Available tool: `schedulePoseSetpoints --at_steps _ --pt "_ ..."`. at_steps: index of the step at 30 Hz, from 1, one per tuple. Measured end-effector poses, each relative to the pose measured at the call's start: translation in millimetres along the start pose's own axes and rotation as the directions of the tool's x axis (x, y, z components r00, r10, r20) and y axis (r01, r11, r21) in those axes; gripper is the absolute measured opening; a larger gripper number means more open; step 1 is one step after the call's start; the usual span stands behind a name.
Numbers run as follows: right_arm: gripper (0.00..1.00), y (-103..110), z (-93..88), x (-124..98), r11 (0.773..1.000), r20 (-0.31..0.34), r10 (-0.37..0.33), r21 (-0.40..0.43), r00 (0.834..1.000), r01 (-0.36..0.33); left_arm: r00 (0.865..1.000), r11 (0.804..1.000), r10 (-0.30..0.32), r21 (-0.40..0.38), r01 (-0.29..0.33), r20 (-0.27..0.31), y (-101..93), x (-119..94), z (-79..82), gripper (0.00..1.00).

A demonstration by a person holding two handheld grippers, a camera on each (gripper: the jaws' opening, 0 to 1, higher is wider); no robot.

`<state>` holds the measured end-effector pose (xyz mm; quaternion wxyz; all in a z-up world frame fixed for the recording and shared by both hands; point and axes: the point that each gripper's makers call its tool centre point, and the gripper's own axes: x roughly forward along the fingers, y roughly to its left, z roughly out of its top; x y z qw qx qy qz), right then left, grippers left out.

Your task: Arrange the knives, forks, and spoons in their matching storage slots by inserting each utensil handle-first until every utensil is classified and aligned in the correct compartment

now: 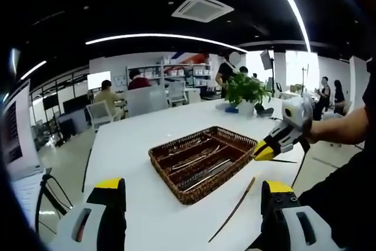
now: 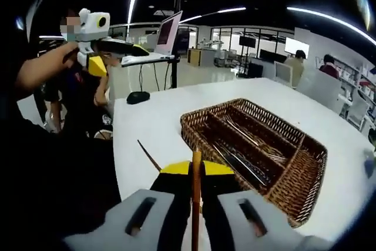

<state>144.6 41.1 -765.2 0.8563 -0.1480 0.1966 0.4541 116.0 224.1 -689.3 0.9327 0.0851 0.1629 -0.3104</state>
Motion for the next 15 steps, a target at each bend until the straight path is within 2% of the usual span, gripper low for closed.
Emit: schedulePoseSetpoints --at_steps 6,15 --pt "0.03 -25 -4.3 -11 0.991 -0.042 -0.105 0.084 0.994 0.108 1.0 1.0 0.001 0.006 -0.001 0.005 -0.2 0 2.9 1.0" --pt "0.02 -54 -3.6 -30 0.968 -0.051 -0.196 0.146 0.979 0.201 1.0 1.0 -0.002 0.017 0.002 0.002 -1.4 1 4.9 1.0"
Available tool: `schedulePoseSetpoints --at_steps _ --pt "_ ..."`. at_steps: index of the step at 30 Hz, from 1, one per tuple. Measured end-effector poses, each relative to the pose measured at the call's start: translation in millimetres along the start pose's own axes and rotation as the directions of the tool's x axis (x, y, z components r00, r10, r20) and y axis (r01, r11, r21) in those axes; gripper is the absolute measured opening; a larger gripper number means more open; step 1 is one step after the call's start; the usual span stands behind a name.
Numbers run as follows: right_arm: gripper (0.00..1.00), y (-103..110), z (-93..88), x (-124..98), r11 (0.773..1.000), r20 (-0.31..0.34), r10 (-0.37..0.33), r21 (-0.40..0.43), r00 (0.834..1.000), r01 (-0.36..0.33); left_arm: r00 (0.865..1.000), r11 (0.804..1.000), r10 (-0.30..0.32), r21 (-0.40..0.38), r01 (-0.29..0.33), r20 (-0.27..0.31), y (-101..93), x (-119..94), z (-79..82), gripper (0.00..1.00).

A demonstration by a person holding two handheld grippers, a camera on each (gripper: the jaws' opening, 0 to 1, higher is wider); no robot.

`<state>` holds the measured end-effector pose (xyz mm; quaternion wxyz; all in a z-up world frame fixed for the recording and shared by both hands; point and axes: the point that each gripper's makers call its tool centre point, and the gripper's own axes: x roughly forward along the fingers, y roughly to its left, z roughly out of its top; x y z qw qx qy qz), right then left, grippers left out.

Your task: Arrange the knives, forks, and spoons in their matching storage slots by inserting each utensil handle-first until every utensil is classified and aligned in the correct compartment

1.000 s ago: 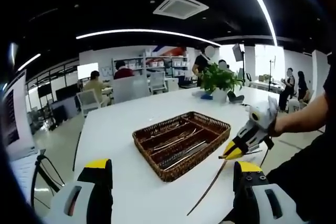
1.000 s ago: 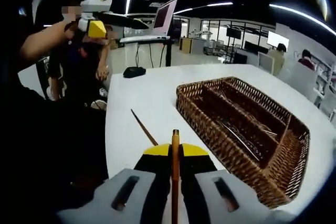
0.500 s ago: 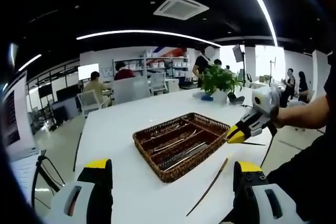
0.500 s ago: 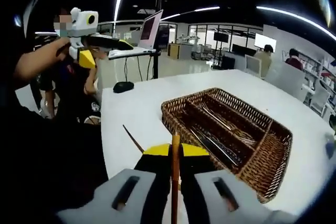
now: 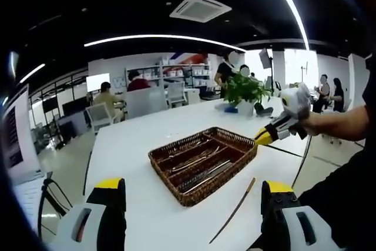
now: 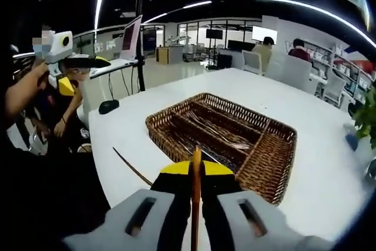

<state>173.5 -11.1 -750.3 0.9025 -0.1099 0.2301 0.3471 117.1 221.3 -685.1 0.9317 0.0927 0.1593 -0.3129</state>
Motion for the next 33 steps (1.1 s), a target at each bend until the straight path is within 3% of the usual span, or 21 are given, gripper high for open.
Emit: schedulePoseSetpoints --at_steps 12,33 --pt "0.02 -44 -6.0 -29 0.984 -0.026 -0.15 0.098 0.988 0.152 1.0 1.0 -0.003 0.007 0.003 -0.003 -2.2 1 1.5 1.0" --pt "0.02 -74 -14.2 -55 0.954 -0.036 -0.239 0.176 0.97 0.241 1.0 1.0 -0.012 0.001 0.012 -0.003 -6.4 5 0.3 1.0"
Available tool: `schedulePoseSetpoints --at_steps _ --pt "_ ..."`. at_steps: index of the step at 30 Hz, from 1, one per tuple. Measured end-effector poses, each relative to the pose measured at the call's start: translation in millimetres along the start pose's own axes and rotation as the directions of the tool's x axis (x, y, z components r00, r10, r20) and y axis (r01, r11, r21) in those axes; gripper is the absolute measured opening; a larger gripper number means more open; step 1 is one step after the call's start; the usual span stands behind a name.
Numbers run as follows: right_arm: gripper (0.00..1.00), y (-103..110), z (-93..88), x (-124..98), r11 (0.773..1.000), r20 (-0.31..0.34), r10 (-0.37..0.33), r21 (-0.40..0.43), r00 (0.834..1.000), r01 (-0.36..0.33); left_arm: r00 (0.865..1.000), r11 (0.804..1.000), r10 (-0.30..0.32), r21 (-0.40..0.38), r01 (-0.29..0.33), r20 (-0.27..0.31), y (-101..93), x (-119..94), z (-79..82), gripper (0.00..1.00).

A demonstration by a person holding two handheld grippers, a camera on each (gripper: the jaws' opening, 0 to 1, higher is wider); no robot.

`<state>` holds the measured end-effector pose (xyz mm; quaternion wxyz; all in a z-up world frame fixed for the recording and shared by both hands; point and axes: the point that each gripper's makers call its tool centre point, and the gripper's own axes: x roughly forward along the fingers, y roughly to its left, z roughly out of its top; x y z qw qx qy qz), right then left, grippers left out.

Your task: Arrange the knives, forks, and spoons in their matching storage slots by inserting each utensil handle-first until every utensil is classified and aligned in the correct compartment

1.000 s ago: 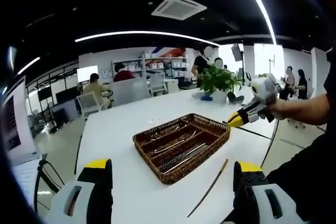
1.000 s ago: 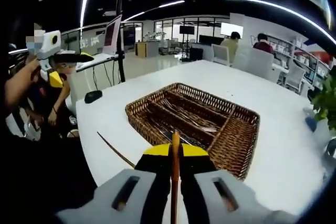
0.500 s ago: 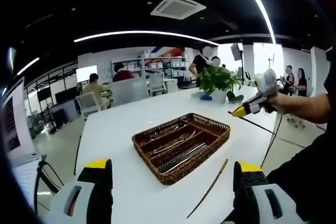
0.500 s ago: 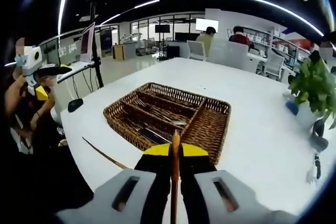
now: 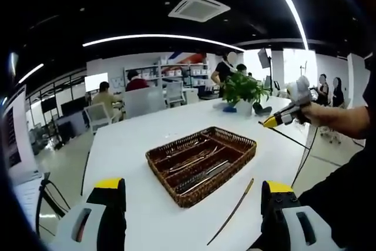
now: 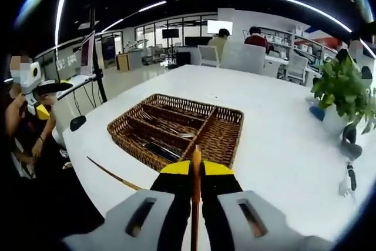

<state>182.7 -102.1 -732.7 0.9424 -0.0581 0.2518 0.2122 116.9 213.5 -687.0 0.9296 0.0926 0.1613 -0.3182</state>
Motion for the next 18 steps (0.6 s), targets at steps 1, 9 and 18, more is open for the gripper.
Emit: schedulePoseSetpoints --at_steps 1,9,18 --pt "0.02 -0.3 0.5 -0.4 1.0 0.0 -0.002 0.002 1.0 0.002 1.0 1.0 0.001 0.0 -0.001 -0.001 0.0 -0.1 -0.4 1.0" --pt "0.02 -3.4 3.1 -0.3 1.0 0.002 -0.012 0.013 1.0 0.012 1.0 1.0 0.004 -0.002 -0.004 -0.001 1.4 -2.2 -1.3 1.0" --pt "0.02 -4.5 3.0 0.1 1.0 -0.005 -0.02 0.016 1.0 0.02 1.0 1.0 0.004 -0.005 -0.005 -0.001 2.0 -2.8 -2.9 1.0"
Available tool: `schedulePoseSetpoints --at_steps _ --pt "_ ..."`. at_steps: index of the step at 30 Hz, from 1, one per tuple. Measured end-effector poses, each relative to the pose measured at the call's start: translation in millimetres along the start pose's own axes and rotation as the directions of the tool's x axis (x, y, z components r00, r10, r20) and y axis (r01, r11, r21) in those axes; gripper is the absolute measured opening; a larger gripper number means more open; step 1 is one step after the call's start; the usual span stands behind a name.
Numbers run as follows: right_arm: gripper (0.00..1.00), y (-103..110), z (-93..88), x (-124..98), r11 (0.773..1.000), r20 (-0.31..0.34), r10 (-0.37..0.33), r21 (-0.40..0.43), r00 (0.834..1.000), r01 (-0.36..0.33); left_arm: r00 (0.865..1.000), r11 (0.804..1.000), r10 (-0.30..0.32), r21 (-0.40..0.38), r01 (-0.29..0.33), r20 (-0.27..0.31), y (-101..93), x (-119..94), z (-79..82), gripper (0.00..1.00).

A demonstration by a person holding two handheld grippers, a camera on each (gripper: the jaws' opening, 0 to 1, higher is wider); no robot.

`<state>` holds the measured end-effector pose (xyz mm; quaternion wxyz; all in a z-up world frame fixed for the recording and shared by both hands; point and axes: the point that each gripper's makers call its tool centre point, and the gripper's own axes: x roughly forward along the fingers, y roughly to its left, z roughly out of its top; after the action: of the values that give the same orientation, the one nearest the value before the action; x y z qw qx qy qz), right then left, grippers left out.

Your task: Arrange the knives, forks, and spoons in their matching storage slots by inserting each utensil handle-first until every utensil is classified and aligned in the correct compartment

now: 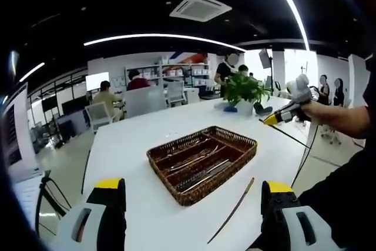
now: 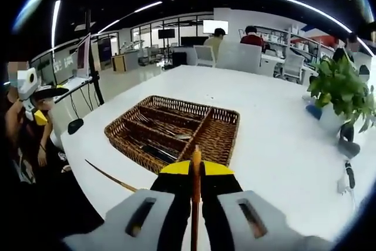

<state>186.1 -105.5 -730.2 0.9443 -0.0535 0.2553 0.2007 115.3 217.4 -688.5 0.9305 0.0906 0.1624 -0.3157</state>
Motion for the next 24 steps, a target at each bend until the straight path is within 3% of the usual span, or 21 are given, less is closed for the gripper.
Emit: schedulePoseSetpoints --at_steps 14,24 --pt "0.02 -3 -0.1 4 1.0 -0.014 -0.013 0.01 1.0 0.014 1.0 1.0 0.001 -0.005 -0.001 -0.001 0.5 1 -1.7 1.0" --pt "0.02 -6 2.4 20 0.999 -0.034 -0.024 0.045 0.999 0.025 1.0 1.0 -0.002 -0.008 0.002 -0.005 0.9 3 -4.7 1.0"
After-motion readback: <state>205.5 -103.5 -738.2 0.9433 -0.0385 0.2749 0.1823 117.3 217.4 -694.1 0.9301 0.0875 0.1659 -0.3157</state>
